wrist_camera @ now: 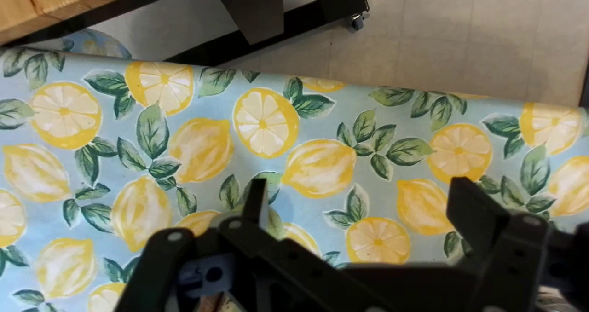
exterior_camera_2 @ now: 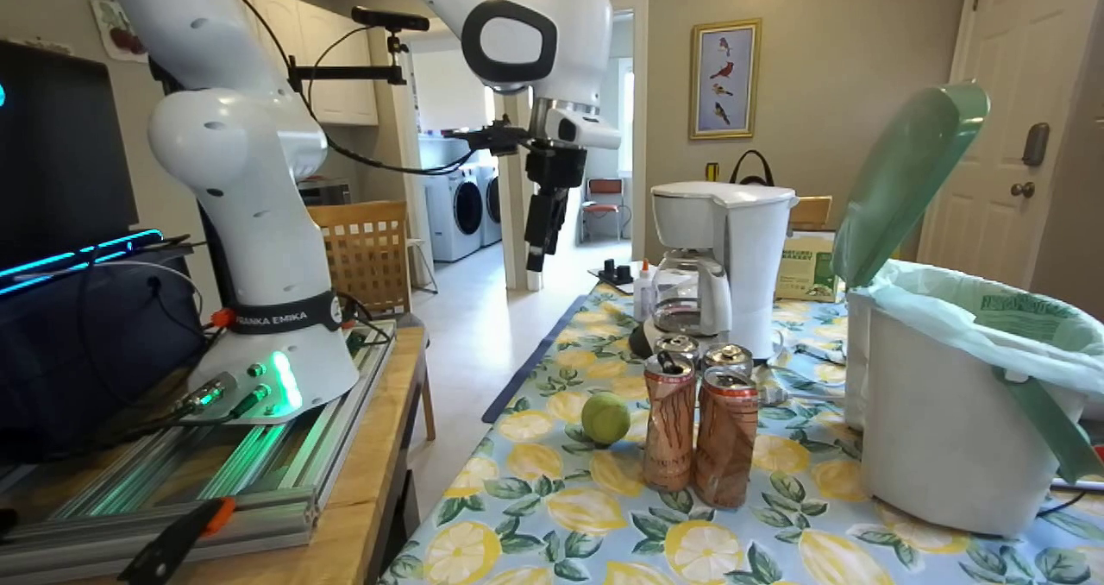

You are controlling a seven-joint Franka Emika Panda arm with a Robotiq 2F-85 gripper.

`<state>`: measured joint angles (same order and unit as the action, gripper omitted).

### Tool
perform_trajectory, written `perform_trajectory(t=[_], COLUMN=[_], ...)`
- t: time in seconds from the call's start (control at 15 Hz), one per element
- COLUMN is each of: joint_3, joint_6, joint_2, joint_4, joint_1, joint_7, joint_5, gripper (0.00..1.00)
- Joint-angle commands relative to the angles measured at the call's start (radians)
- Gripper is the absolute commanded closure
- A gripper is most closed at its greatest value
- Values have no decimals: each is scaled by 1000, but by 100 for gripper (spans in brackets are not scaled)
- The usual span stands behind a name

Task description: Place the tennis ball on top of the cans.

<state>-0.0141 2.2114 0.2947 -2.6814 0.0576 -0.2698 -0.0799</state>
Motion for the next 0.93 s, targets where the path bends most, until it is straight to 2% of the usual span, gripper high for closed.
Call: perform_trajectory(t=[0.0,0.27,0.67,0.87], joint_3=[-3,4,12,42], joint_6=[55,77,143,233], joint_2=[-90,-155,-251,-295], joint_4=[20,27,24,21], joint_1=[35,56,87,81], joint_7=[-97,-166,-401,-426], joint_5=[47,97,354,424], gripper=[0,0,0,0])
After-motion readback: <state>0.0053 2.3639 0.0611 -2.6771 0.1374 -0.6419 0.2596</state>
